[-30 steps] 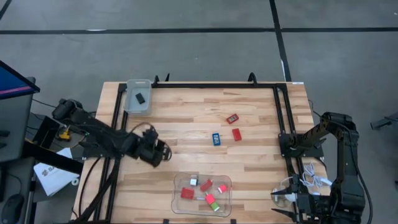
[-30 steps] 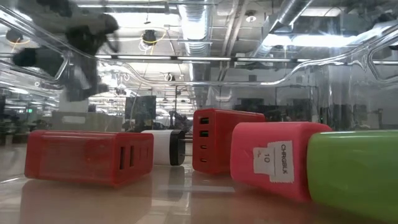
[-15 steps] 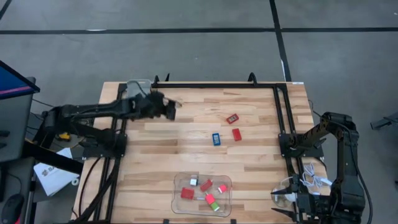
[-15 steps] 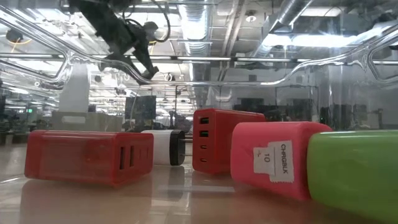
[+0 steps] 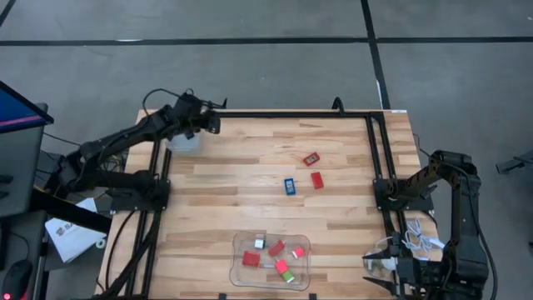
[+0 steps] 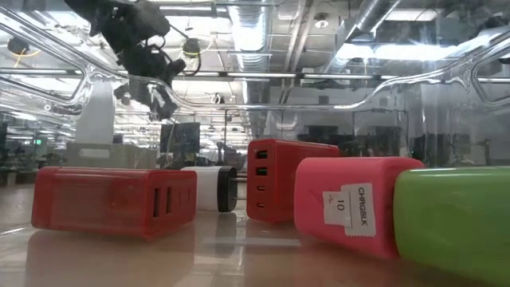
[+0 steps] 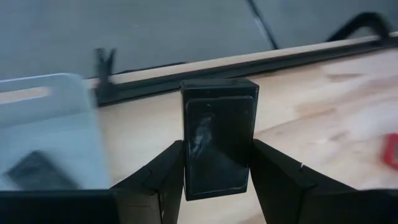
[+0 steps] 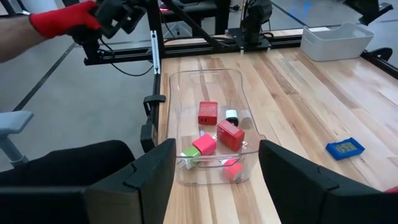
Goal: Pick & Place Office items
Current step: Put the black digital clock into the gray bin, then put the bottom red digital clock into the gray bin
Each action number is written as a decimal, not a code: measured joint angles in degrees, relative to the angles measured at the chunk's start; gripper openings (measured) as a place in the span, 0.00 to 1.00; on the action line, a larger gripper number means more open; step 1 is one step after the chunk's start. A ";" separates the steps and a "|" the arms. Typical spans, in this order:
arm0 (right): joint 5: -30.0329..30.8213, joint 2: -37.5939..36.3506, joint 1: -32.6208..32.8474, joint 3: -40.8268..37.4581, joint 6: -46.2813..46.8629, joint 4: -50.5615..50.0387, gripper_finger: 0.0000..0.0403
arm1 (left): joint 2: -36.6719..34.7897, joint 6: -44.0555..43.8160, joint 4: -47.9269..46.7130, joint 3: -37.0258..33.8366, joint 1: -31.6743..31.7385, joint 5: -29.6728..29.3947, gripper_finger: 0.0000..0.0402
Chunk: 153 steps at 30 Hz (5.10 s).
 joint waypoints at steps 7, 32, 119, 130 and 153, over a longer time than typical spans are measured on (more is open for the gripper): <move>-0.36 0.22 -1.51 0.00 0.00 -0.28 0.56 | 0.00 1.77 -4.58 0.00 7.85 -3.47 0.39; -0.13 0.02 -2.36 0.00 -0.17 -2.36 0.56 | 2.96 -1.31 -16.35 0.07 12.19 -2.55 0.39; -23.44 -22.75 -61.61 -5.64 -25.50 -8.02 0.56 | 0.25 40.53 67.65 -7.50 -70.20 2.11 0.59; -49.94 -19.86 -92.16 -10.38 -35.19 0.46 0.56 | -4.34 42.21 62.53 -7.45 -77.94 -6.47 0.58; -58.85 -7.84 -84.46 -29.79 -30.78 23.00 0.72 | -7.87 42.05 57.19 -7.65 -84.71 -15.43 0.59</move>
